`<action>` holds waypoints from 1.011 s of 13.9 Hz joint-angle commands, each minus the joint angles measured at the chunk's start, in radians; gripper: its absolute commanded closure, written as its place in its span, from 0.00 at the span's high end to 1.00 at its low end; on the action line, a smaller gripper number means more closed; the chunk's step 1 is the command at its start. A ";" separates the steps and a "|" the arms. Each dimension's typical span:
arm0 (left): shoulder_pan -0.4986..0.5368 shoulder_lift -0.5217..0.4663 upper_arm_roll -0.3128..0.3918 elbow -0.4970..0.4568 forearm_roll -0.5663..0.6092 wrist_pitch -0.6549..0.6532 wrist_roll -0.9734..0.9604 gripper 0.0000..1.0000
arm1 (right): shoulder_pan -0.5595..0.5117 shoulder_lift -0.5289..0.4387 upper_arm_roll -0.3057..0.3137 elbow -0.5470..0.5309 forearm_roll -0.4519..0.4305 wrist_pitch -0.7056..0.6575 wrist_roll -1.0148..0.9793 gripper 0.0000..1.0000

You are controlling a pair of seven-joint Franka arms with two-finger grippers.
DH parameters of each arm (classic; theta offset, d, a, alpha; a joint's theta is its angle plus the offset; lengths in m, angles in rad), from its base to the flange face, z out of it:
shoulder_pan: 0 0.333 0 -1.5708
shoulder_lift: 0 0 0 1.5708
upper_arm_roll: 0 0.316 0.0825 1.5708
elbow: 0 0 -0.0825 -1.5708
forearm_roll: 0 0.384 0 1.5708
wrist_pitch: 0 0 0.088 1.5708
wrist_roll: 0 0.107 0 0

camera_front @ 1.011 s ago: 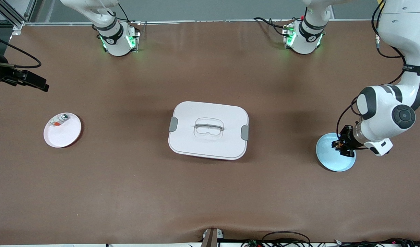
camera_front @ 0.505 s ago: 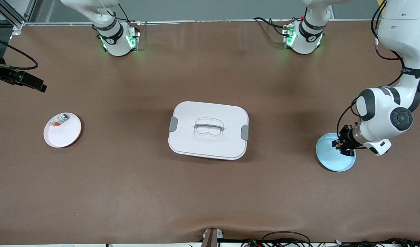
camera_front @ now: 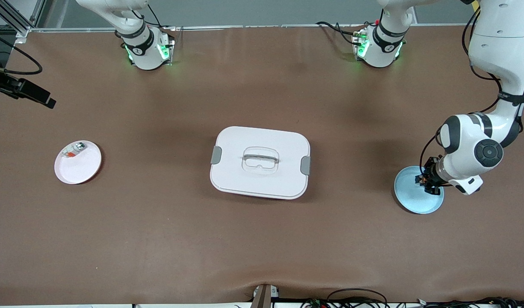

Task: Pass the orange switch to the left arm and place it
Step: 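Lower the switch onto the light-blue plate and open the left gripper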

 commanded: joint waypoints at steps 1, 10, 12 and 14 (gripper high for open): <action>-0.012 0.000 0.003 0.008 0.028 0.010 -0.020 0.06 | -0.023 -0.030 0.007 -0.042 0.033 0.027 0.017 1.00; -0.005 0.039 0.000 0.008 0.044 0.073 -0.004 0.06 | 0.000 -0.027 -0.007 -0.036 -0.051 0.043 -0.073 1.00; -0.004 0.043 -0.001 0.010 0.044 0.074 -0.004 0.06 | -0.004 -0.027 -0.008 -0.034 -0.056 0.062 -0.153 1.00; -0.004 0.043 -0.002 0.010 0.045 0.077 -0.003 0.06 | -0.003 -0.029 -0.007 -0.034 -0.065 0.069 -0.163 1.00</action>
